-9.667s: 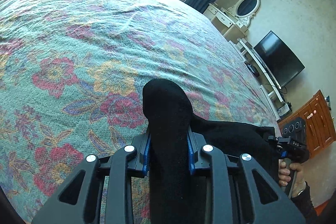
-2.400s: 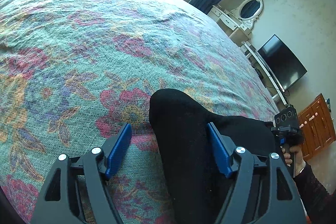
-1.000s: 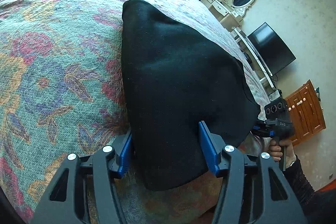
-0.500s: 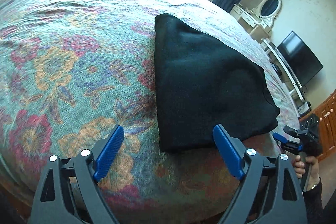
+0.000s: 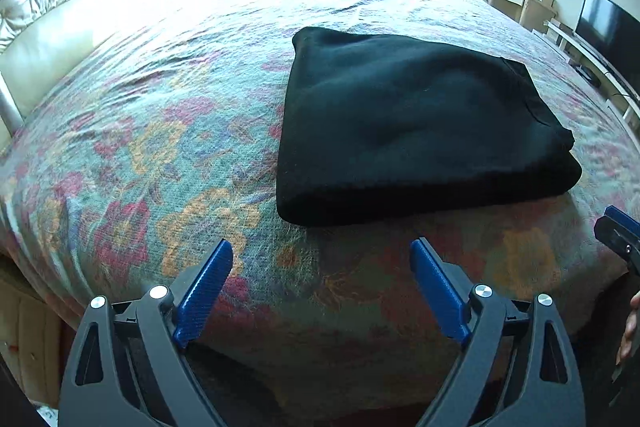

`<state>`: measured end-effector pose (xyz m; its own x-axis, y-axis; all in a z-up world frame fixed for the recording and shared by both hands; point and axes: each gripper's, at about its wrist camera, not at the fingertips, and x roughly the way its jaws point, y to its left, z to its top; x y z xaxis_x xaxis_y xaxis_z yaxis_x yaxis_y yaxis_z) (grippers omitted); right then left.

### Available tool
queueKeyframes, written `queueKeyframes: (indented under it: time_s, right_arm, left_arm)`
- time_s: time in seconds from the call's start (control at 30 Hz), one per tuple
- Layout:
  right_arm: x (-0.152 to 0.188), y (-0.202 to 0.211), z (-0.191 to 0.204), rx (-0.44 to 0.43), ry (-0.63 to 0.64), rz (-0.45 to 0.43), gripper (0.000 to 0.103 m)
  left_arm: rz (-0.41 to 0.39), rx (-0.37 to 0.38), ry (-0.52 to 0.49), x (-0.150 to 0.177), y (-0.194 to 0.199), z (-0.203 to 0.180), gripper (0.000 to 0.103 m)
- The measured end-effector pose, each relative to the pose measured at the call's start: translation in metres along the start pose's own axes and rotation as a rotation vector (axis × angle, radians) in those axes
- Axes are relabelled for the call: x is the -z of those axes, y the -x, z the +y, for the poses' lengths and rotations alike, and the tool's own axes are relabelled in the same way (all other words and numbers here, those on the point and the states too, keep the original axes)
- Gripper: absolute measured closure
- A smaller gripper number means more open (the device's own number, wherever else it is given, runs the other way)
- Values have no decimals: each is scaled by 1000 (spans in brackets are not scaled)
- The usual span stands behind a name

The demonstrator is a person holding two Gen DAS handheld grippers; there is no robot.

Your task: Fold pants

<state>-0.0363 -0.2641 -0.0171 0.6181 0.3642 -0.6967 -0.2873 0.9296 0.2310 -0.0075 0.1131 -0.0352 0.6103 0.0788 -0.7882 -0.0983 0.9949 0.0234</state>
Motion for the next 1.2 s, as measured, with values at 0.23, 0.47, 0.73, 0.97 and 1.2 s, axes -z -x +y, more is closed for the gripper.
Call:
queueKeyframes:
  time_s: [0.23, 0.47, 0.73, 0.97, 1.2]
  right_arm:
    - [1, 1, 18, -15, 37, 6, 8]
    - [2, 0, 16, -21, 17, 10, 8]
    - [3, -4, 11, -25, -3, 23, 8]
    - [3, -6, 7, -32, -18, 30, 8]
    - [4, -6, 4, -34, -33, 32, 8]
  left_arm:
    - [-115, -60, 13, -14, 34, -15, 14]
    - [-187, -28, -27, -19, 46, -34, 14]
    - [-132, -17, -46, -13, 38, -49, 14]
    - [-91, 41, 15, -16, 33, -50, 14]
    - [-88, 41, 9, -16, 36, -56, 14]
